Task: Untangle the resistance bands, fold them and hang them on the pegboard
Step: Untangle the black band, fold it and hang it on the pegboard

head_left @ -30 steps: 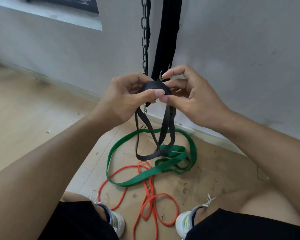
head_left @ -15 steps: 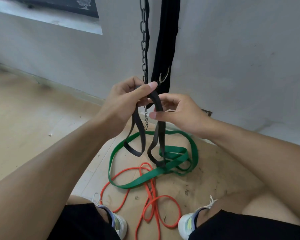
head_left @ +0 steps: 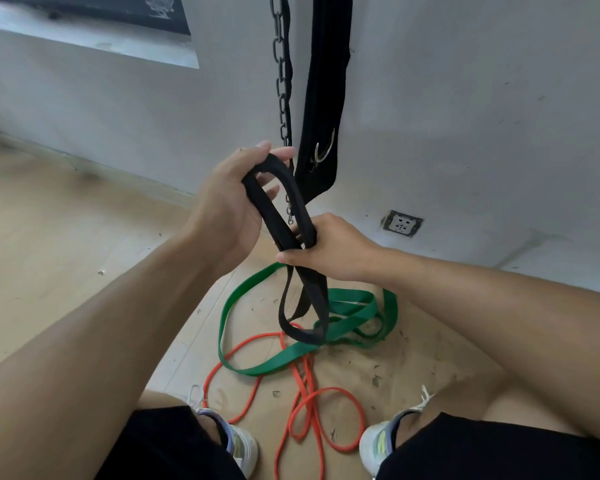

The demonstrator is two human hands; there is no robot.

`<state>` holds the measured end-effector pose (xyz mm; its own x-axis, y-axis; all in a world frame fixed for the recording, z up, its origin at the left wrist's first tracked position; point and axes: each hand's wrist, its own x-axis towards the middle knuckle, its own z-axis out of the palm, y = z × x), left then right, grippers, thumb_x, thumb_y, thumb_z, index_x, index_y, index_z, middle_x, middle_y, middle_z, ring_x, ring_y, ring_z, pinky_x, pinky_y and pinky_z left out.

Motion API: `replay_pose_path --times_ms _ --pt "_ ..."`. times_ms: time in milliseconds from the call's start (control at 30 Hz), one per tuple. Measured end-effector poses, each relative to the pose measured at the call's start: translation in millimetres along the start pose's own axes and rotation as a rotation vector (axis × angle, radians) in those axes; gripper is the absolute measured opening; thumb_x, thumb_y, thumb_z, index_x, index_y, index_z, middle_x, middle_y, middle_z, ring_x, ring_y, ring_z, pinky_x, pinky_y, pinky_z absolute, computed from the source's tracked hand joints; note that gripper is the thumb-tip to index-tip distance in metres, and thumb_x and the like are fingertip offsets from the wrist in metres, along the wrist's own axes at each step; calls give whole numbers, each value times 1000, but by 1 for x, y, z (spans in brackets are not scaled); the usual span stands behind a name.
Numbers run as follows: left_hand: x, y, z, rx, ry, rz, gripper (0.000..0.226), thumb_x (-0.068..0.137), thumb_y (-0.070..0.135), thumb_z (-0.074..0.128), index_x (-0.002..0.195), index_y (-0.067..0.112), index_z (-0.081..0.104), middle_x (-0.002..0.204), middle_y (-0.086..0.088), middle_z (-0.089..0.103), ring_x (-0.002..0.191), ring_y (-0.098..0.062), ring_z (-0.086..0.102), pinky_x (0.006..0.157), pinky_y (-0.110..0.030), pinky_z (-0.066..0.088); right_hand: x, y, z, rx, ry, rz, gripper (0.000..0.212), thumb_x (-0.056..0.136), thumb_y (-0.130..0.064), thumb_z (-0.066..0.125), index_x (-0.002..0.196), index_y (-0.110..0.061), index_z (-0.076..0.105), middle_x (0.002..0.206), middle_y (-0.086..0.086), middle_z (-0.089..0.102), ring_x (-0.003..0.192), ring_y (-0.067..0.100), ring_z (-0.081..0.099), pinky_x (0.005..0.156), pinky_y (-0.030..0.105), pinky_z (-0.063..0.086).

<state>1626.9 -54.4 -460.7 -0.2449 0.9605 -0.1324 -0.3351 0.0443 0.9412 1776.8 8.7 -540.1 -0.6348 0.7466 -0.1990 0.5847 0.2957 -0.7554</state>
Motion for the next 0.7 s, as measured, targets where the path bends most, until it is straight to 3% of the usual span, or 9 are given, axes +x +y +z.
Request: replay_pose_path --times_ms 100,200,333,433,533,600,700 --pt "4 -1 -3 -9 10 -11 18 99 24 53 99 6 53 113 -6 76 136 -30 51 118 -49 34 -6 -6 -5 -21 18 -50 24 87 -45 79 99 -24 77 94 -5 77 86 6 72 77 22 57" --pt "-1 1 1 -12 -24 2 14 101 20 51 89 12 52 105 -4 77 130 -27 58 117 -49 36 -9 -9 -4 -96 39 -98 30 84 -54 79 102 -31 74 83 -11 66 77 2 63 70 20 46" --pt "-3 2 3 16 -47 17 26 102 15 48 76 17 47 100 -3 77 120 -24 64 116 -52 37 -7 -8 -5 -112 10 -55 37 85 -58 77 108 -29 73 45 -21 48 48 -2 49 55 21 35" --pt "-2 0 4 -31 -59 9 31 103 14 48 72 17 48 101 -7 76 116 -25 65 115 -53 39 -5 -5 -3 -95 5 -93 45 84 -54 80 102 -14 69 57 -12 54 51 3 48 53 16 36" --pt "-3 -2 6 -87 -73 3 30 103 15 47 73 16 47 100 -8 76 115 -25 67 114 -49 40 -4 -5 2 -95 -6 -117 57 83 -55 80 91 0 65 62 5 52 57 17 52 60 30 45" --pt "-2 -1 6 -120 -73 -6 24 104 16 46 82 11 53 100 -8 75 117 -25 67 112 -45 41 -4 -5 2 -61 19 -111 43 84 -50 81 95 -9 74 71 -4 66 74 15 67 74 30 55" --pt "-1 7 3 -228 -41 -37 33 102 22 46 85 4 67 100 -8 76 127 -29 62 111 -42 43 -1 -2 1 -27 95 -145 26 86 -38 81 79 -15 70 86 1 68 81 17 67 77 35 57"
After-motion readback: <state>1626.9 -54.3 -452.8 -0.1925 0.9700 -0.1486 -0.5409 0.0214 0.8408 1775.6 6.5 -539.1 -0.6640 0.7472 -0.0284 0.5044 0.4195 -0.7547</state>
